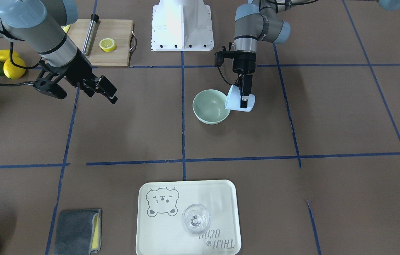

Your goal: Pour ice into bowl

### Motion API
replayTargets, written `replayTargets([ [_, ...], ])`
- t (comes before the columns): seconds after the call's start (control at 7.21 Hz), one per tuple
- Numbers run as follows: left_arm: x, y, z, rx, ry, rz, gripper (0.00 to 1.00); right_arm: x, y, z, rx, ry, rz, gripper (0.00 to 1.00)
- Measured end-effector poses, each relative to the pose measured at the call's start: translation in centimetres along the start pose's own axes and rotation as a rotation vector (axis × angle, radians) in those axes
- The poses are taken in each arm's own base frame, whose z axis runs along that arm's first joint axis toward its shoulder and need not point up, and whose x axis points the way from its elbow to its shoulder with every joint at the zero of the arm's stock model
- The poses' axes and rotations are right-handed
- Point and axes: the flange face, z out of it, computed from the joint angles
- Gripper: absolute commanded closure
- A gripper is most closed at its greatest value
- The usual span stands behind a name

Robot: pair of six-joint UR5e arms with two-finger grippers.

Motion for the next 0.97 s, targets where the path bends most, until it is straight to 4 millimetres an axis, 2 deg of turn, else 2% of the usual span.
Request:
replayTargets([
  [0.42,-1.7,-0.5,0.0,-0.041,-0.041,0.187,1.00,0.1,-0.1,0.1,0.003,0.003,-0.002,0.00],
  [0.69,-2.0,-1.6,0.4,-0.083,-0.030,0.263,1.00,0.2,-0.2,0.3,0.004,0.007,-0.010,0.00],
  [0.97,-2.3,-1.9,0.5,-0.119,-0.039,0.332,1.00,0.4,-0.3,0.5,0.005,0.013,-0.010,0.00],
])
